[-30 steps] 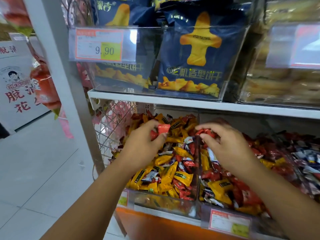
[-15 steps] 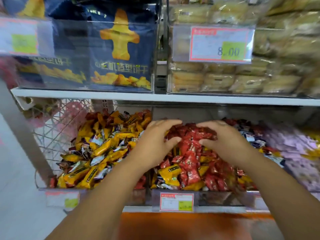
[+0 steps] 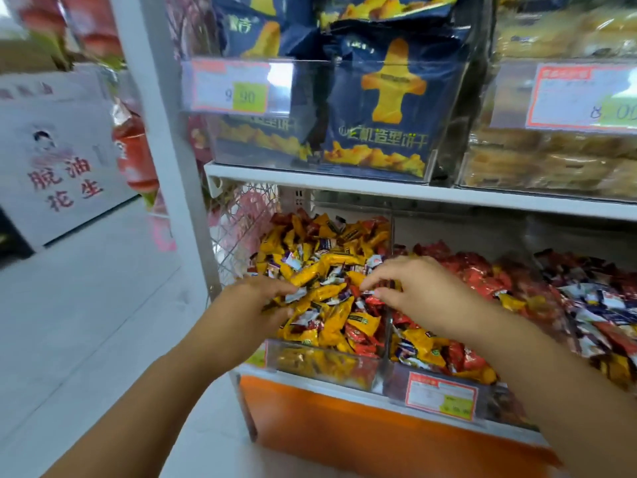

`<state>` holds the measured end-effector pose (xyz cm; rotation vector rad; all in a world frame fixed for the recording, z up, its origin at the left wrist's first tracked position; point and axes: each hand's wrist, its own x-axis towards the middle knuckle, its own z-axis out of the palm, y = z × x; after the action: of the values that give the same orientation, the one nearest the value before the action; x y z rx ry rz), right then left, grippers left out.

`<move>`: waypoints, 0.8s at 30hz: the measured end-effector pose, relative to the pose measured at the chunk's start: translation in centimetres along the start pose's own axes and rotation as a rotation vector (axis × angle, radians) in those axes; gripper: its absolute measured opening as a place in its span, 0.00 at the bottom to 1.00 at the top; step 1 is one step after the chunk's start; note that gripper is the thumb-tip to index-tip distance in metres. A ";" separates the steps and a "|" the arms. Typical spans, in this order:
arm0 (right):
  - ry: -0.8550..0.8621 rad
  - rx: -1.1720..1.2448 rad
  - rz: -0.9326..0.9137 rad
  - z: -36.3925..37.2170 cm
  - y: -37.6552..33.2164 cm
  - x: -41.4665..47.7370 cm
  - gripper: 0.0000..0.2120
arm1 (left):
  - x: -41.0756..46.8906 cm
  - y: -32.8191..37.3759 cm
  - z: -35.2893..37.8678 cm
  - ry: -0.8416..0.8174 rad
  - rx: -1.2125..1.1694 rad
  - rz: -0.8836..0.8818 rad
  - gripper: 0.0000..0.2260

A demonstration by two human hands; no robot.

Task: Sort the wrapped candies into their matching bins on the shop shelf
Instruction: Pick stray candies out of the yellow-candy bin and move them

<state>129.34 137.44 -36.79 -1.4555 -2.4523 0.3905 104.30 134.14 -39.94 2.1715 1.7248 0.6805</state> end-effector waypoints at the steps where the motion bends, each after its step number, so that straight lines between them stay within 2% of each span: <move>1: -0.060 -0.060 -0.002 0.1 -0.2 0.9 0.11 | -0.6 -0.6 0.4 -0.010 -0.002 -0.007 0.14; 5: -0.286 -0.329 -0.007 0.6 0.0 5.3 0.19 | -0.8 -2.9 2.1 -0.008 0.022 0.030 0.14; 9: -0.420 -0.394 0.041 1.3 0.6 8.4 0.26 | 1.1 -3.4 2.3 -0.010 -0.006 0.059 0.17; 12: -0.421 -0.390 0.038 1.7 1.0 9.2 0.24 | 1.9 -3.5 2.7 -0.052 -0.016 0.089 0.22; 15: -0.364 -0.334 0.003 2.1 1.2 9.6 0.12 | 2.3 -3.4 2.8 -0.052 -0.048 0.137 0.30; 17: -0.325 -0.258 0.004 2.1 1.4 9.4 0.06 | 2.6 -3.0 2.8 -0.022 -0.065 0.173 0.28; 20: -0.267 -0.181 0.007 1.7 1.5 8.7 0.04 | 2.8 -2.3 3.4 -0.037 -0.023 0.203 0.22; 24: -0.223 -0.117 0.029 1.4 1.7 8.4 0.08 | 3.1 -2.5 4.1 -0.055 0.063 0.177 0.21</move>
<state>126.37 145.55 -37.94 -1.5728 -2.6714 0.4441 104.95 138.02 -44.06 2.3839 1.5599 0.6099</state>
